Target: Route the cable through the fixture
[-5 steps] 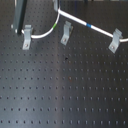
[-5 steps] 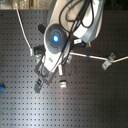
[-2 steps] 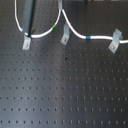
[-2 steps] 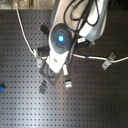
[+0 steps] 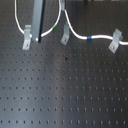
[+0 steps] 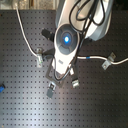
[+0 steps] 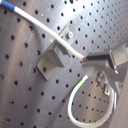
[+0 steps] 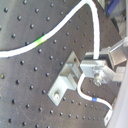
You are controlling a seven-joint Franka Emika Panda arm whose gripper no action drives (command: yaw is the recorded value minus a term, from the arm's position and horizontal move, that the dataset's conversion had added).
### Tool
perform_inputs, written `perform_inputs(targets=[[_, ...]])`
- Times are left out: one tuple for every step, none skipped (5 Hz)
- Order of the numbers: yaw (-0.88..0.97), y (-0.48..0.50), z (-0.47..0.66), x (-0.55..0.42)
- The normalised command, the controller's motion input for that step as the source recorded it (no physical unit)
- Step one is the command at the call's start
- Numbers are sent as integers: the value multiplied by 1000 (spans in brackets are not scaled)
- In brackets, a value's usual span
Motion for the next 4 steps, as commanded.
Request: perform_inputs(targets=[[-486,-284,133,-204],[0,0,41,1],[80,225,140,-182],[200,171,-1,57]])
